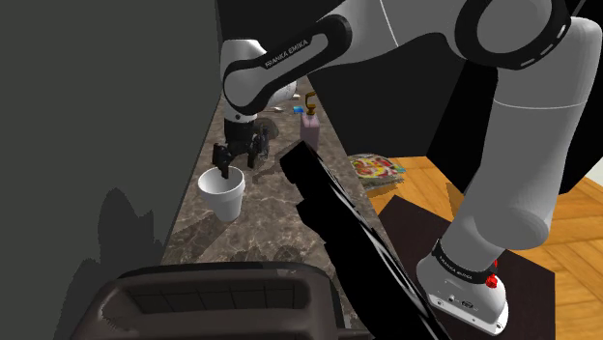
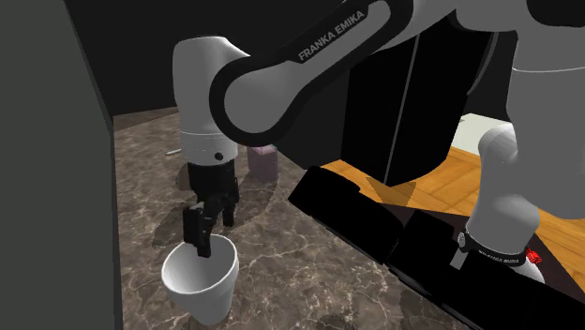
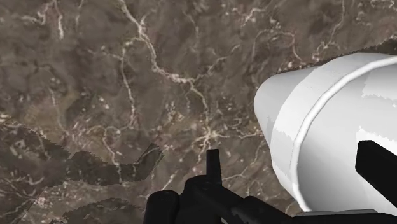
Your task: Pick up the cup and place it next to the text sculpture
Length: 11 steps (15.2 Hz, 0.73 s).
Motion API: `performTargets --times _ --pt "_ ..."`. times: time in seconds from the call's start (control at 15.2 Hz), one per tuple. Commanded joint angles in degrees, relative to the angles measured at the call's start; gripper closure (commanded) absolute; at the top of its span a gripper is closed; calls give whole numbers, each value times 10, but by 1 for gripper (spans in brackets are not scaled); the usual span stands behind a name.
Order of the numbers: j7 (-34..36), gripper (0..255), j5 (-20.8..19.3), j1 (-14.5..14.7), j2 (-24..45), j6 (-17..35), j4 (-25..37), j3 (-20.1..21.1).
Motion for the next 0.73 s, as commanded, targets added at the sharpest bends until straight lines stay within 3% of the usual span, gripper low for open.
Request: performTargets --times 0.0,0.66 --pt "1 0 -1 2 7 15 -7 0" --pt "2 0 -2 4 18 32 -13 1"
